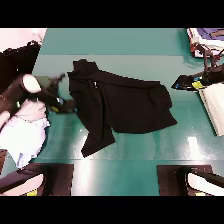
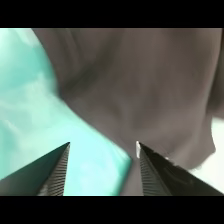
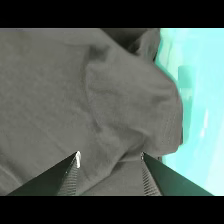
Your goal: Fold the shirts.
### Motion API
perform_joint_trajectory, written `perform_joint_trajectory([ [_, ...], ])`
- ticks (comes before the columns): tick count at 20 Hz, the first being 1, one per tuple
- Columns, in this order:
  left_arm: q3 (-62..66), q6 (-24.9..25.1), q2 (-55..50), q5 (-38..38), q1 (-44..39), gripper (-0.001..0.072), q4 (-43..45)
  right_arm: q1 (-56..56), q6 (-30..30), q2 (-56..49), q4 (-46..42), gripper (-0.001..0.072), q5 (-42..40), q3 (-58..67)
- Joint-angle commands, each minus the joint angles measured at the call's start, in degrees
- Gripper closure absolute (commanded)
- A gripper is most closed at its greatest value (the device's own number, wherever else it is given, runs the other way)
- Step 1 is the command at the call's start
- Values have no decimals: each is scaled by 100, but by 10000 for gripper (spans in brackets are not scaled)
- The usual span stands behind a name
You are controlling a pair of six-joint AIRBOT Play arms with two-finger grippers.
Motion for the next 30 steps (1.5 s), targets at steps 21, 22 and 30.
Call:
perform_joint_trajectory([
  [21, -2391, -157, 911, 2986, -1104, 686, -1897, -2, 0, 201, 13, 275, 55, -181],
  [22, -2347, -160, 911, 2953, -1036, 686, -1851, -2, 0, 201, 13, 275, 83, -181],
  [30, -1016, -9, 973, 1954, 581, 685, 177, -2, 0, 199, 11, 275, 166, -181],
])
